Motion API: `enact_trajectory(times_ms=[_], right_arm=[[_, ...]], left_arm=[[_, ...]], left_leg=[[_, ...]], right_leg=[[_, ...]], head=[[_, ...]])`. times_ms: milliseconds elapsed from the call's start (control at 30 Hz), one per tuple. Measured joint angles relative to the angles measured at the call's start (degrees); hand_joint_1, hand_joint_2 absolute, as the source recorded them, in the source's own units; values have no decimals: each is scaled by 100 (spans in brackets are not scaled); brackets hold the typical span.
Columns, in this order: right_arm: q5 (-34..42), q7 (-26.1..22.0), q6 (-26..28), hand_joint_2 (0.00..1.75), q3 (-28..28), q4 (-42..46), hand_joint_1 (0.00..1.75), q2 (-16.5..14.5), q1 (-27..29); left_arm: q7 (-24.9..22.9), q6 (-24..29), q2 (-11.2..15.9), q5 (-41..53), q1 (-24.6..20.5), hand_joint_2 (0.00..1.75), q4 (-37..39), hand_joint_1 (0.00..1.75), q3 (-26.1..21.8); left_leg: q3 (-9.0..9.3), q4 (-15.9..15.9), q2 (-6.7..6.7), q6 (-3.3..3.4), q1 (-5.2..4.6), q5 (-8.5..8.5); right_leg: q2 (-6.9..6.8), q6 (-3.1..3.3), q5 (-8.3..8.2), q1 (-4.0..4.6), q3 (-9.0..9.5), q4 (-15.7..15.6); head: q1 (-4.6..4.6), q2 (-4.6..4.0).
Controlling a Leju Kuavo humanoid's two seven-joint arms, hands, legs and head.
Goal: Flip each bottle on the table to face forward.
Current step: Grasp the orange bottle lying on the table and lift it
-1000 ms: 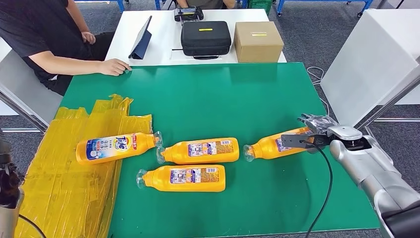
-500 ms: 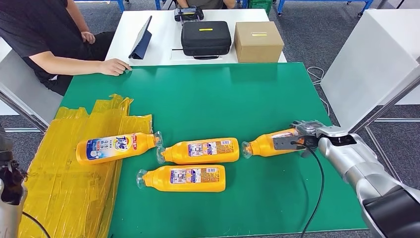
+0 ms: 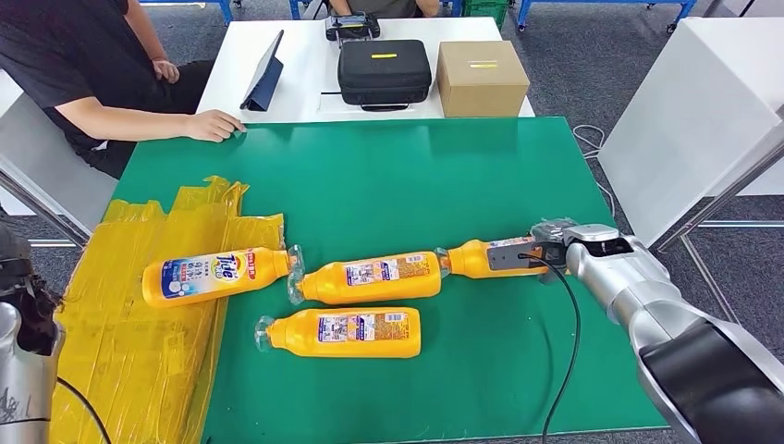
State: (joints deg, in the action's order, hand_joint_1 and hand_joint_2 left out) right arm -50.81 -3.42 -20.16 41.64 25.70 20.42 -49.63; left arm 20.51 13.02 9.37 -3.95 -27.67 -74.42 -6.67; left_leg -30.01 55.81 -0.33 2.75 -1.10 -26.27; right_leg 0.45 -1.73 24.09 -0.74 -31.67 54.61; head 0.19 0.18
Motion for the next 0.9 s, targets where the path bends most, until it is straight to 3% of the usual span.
enact_trajectory(times_ms=[700,900], right_arm=[[29,120,399,175,-338,-46,175,-79,-38],[-175,213,114,175,-930,1089,175,242,-140]], left_arm=[[199,-48,-20,-137,-225,0,478,0,0],[202,-8,32,-254,-112,0,420,0,-90]], left_leg=[[-5,1,-1,0,-1,0],[-14,1,3,0,-4,0]], right_leg=[[0,0,0,-2,-2,3],[1,-1,0,-11,-6,10]], head=[[-2,-1],[-2,-1]])
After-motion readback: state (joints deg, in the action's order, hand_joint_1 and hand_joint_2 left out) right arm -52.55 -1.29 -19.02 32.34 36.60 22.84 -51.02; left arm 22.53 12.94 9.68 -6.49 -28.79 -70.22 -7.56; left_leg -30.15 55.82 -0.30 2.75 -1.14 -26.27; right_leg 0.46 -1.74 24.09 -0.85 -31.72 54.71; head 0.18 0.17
